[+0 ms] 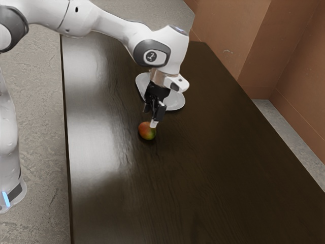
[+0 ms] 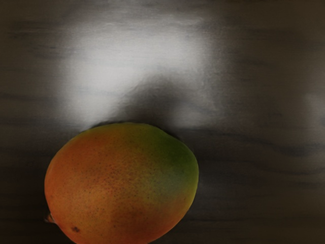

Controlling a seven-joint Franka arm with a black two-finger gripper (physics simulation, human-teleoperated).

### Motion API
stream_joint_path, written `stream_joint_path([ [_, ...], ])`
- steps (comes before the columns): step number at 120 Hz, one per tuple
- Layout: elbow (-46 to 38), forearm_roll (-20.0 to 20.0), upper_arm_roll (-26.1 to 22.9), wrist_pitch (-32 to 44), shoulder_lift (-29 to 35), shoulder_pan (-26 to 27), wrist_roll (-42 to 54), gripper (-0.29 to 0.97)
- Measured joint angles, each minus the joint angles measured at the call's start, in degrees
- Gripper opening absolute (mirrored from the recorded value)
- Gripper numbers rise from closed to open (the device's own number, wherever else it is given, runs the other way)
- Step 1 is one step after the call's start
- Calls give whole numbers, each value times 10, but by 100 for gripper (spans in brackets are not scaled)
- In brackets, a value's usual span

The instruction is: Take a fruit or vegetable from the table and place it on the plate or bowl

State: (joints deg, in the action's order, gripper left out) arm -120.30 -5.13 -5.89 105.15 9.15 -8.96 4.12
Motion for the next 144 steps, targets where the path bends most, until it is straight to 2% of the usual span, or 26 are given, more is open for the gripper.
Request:
stream_joint_path([
  [56, 16, -1, 24, 51, -45, -2, 31, 68],
  [144, 4, -15, 32, 64, -90, 0, 61, 68],
])
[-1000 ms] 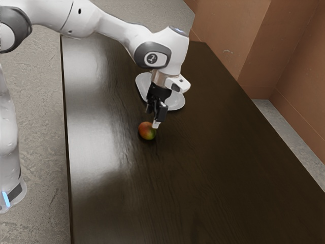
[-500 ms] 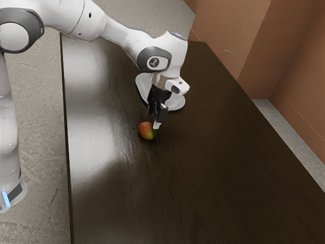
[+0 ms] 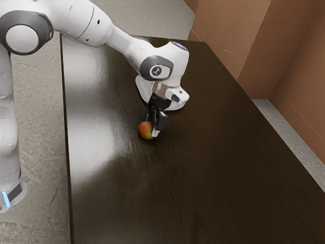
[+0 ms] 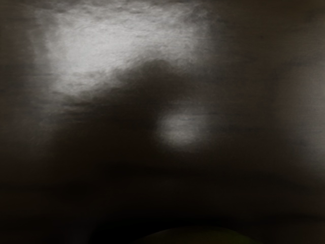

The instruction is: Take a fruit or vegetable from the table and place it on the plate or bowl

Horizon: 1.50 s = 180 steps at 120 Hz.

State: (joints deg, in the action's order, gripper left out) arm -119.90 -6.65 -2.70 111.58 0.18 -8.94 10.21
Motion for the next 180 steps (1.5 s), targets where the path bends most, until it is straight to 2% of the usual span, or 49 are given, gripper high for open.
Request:
stream_joint_path([
  [51, -13, -9, 0, 0, 2, 8, 8, 68],
  [85, -26, -10, 21, 1, 13, 21, 8, 35],
  [94, -18, -7, 19, 2, 21, 10, 7, 34],
  [110, 33, -2, 14, -7, 25, -9, 6, 32],
  [116, 77, 3, 15, -17, 22, -9, 7, 30],
  [124, 179, 23, 19, -42, 0, -5, 9, 32],
  [138, 286, 47, 82, -73, -60, 34, 22, 35],
  [147, 323, 53, 122, -83, -101, -13, 33, 35],
  [150, 330, 54, 129, -85, -111, -34, 37, 37],
  [157, 339, 55, 136, -88, -131, -71, 47, 34],
  [180, 404, 37, 139, -87, -221, -86, 77, 41],
])
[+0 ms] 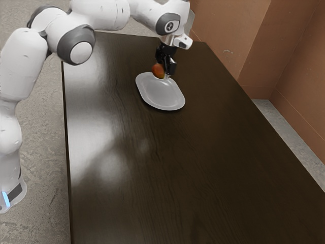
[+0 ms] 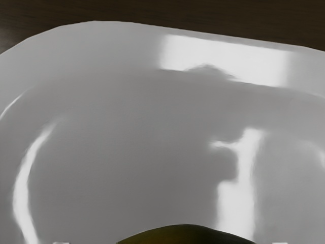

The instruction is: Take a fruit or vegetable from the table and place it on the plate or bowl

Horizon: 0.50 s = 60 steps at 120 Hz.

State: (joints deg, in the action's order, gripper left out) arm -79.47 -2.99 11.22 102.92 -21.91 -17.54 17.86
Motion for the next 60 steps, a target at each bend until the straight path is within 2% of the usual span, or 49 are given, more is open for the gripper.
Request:
stream_joint_path([
  [22, 17, -17, 0, 6, -28, -4, 26, 41],
  [38, 27, -23, -1, 7, -37, -4, 43, 57],
  [60, 35, -27, -1, 8, -40, -3, 63, 65],
])
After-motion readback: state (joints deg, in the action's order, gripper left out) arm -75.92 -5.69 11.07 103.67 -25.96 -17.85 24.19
